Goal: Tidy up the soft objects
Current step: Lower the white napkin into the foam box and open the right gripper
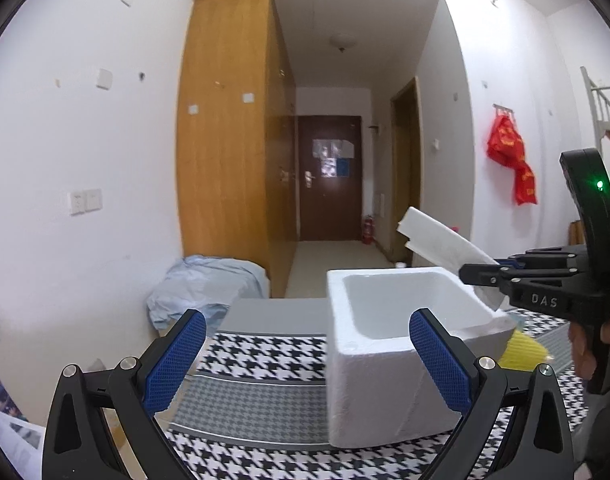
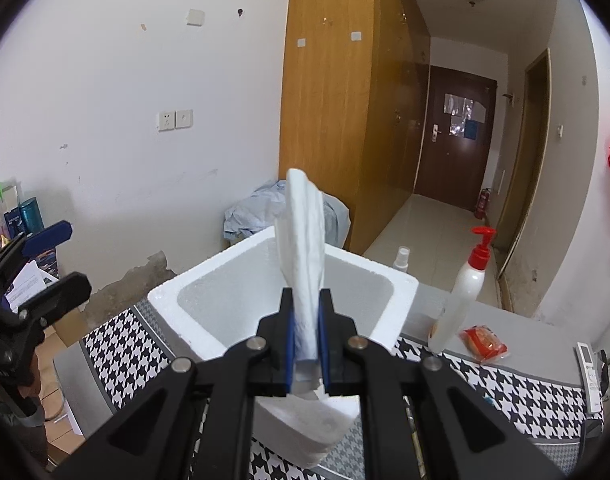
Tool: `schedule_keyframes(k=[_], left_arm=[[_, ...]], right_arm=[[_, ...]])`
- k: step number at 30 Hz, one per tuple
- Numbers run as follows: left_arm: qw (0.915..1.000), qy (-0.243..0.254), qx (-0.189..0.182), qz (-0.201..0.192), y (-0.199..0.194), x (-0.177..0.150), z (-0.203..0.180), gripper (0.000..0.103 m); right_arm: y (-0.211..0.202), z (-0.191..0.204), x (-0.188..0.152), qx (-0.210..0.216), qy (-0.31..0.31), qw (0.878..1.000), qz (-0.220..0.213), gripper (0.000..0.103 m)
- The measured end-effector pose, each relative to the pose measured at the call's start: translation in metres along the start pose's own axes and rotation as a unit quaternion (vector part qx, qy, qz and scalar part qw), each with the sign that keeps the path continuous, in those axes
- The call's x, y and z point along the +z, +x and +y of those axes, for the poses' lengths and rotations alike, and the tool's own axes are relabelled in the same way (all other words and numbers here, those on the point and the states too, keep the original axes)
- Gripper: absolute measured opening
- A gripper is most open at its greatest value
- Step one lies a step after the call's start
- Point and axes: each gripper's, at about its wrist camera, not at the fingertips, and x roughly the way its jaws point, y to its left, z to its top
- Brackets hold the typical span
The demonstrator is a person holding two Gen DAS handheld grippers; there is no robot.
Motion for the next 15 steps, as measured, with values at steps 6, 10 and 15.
schedule_keyframes(k=[6, 10, 15], left_arm=[[0.9994, -0.03, -0.011, 0.013, 0.004, -0.008, 0.012, 0.102], [0.9994, -0.029, -0.015, 0.013, 0.004, -0.01, 0.014, 0.102], [0.9994, -0.031, -0.011, 0.014, 0.004, -0.014, 0.016, 0.102]], right_arm=[[0.014, 0.001, 0.002, 0.001, 0.004, 1.0, 0.013, 0.013], [0.021, 0.0, 0.002, 0.007, 0.008, 1.0, 0.021, 0.013], [0.031, -0.002, 0.002, 0.011, 0.016, 0.999, 0.035, 0.013]])
